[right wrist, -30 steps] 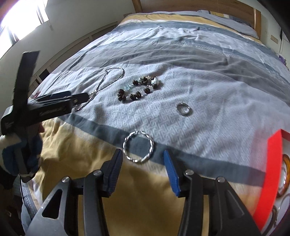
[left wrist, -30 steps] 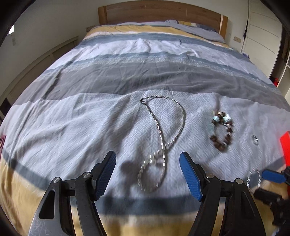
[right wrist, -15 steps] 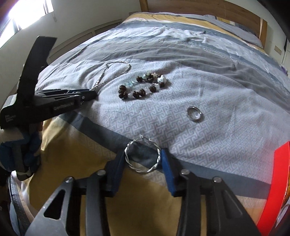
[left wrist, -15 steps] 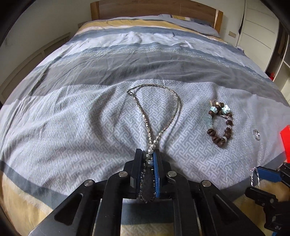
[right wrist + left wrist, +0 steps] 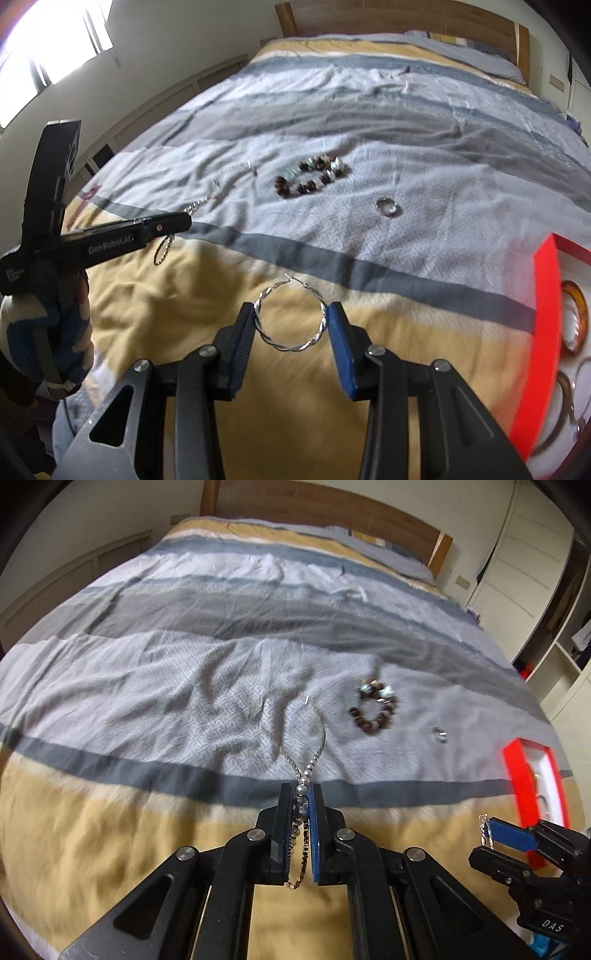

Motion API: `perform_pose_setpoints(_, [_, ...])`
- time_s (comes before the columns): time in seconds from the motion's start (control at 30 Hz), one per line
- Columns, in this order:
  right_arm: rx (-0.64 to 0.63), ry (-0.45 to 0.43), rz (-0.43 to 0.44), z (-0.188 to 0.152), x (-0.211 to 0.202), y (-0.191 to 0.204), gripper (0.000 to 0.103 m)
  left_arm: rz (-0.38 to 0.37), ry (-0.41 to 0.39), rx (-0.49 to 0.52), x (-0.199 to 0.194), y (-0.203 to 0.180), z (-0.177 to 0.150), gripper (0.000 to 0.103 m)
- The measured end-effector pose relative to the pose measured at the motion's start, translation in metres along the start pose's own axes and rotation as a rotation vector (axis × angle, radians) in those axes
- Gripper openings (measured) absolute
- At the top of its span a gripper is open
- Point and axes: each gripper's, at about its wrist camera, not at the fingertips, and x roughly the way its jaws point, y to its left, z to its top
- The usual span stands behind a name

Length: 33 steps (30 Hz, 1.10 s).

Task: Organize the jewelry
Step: 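Carry the necklace and twisted hoop into the red box and open both grippers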

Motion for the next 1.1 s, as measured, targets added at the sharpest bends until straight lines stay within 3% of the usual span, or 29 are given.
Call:
perform_pose_setpoints(0.57, [0.011,-0.16,-0.038,-0.039,-0.119,0.013,0.037,-0.061,-0.156,0.076,-0.122,-0.06,-0.022,0.008])
perform_pose_setpoints(0.8, [0.065,-0.219,-0.075,-0.064,-0.161,-0.019,0.037,-0.122,-0.175,0.161,-0.14,-0.125,-0.024,0.008])
perform_pose_setpoints(1.1, [0.161,-0.27,-0.173,-0.09,-0.213,-0.098,0.037,-0.225,-0.144,0.306,-0.129,-0.237,-0.027,0.008])
